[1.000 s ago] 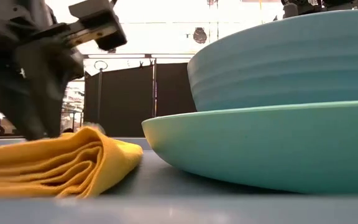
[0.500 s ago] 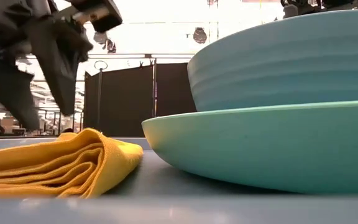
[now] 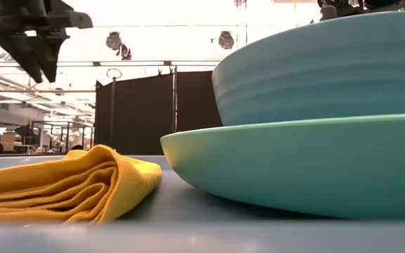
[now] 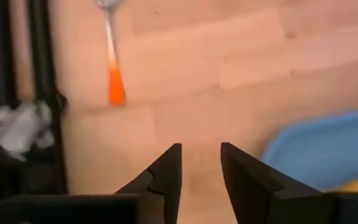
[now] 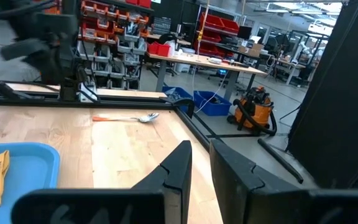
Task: Set up tray
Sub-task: Put the orange spoon on the yellow table napkin beside the orange fork
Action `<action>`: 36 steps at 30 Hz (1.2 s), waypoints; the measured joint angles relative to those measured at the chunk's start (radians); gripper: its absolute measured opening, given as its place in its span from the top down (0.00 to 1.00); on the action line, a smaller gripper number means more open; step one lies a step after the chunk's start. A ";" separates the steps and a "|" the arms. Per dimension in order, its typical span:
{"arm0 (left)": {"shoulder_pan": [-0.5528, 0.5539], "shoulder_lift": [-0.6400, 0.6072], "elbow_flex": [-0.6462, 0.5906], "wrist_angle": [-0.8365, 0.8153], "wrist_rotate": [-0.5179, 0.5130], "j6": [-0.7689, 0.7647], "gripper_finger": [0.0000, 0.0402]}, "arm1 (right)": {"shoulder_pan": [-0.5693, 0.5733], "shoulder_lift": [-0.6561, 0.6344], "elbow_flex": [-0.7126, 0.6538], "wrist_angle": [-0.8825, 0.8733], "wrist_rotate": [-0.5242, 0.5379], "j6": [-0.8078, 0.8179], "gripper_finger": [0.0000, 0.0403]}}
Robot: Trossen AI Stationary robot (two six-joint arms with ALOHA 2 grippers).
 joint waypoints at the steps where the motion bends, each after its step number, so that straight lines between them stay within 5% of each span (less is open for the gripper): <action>1: 0.032 -0.013 -0.001 -0.025 -0.002 0.038 0.73 | 0.000 0.000 0.000 0.003 0.000 0.000 0.88; 12: 0.631 -0.284 -0.338 0.202 0.090 0.645 0.83 | 0.000 0.000 0.000 0.019 0.000 0.004 0.88; 19: 0.978 -0.462 -0.485 0.603 0.240 1.042 0.89 | 0.000 0.000 0.000 0.034 0.000 0.011 0.88; 22: 1.141 -0.442 -0.518 0.750 0.375 1.149 0.92 | 0.000 0.000 0.000 0.038 0.000 0.010 0.88; 28: 1.396 -0.278 -0.523 0.754 0.491 1.294 0.98 | 0.000 0.000 0.000 0.049 0.001 0.012 0.88; 32: 1.458 -0.199 -0.523 0.759 0.606 1.367 0.96 | 0.000 0.000 0.000 0.049 0.001 0.009 0.88; 36: 1.458 -0.165 -0.523 0.765 0.581 1.384 0.87 | 0.000 0.000 0.000 0.049 0.002 0.007 0.88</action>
